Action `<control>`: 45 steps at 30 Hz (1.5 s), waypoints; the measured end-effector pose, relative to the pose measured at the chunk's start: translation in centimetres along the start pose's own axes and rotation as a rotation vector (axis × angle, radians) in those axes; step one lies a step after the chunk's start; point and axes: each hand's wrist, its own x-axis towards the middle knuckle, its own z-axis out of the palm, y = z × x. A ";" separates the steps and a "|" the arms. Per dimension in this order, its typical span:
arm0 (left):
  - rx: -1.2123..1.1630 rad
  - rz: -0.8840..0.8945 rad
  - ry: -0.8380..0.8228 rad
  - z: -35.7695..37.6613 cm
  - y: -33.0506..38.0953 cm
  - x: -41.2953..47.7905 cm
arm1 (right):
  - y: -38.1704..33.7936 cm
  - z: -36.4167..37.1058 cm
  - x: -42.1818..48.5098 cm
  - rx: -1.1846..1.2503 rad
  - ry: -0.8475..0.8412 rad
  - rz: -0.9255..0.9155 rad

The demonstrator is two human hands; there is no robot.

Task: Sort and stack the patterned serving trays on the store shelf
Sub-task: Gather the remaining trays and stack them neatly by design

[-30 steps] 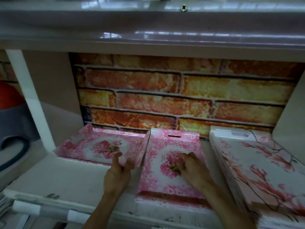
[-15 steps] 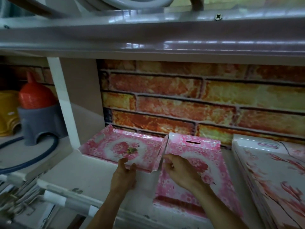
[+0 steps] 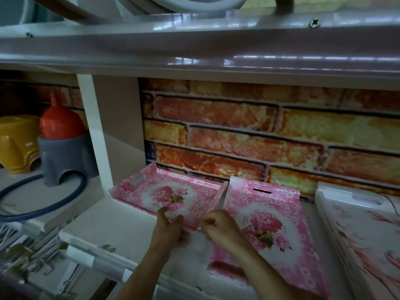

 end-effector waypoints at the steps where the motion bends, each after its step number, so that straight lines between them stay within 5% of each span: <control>1: -0.007 0.010 0.027 -0.1 -0.1 0.0 | -0.5 0.3 -0.3 0.048 -0.005 -0.002; 7: -0.036 0.090 0.235 -2.0 -0.1 -1.1 | -3.0 1.7 -2.0 0.293 -0.073 0.004; 12: -0.016 0.069 0.247 -3.8 -1.3 0.6 | -3.7 2.6 -2.4 0.318 -0.159 -0.009; 17: 0.001 0.014 0.278 -6.9 -8.1 7.9 | -2.1 0.9 -1.4 0.163 0.009 -0.046; 22: -0.106 0.015 0.308 -5.7 -1.6 0.8 | -1.1 -1.7 -0.9 0.081 0.212 -0.012; 31: -0.145 0.044 0.147 -6.1 -1.1 -0.8 | -0.2 -4.1 -0.6 0.088 0.342 0.044; 40: -0.164 0.084 -0.122 -6.1 -0.2 -1.5 | -0.1 -7.0 -2.6 0.251 0.132 0.160; 45: -0.213 0.039 -0.258 -4.1 1.0 -1.8 | 1.3 -8.3 -3.7 0.346 0.187 0.151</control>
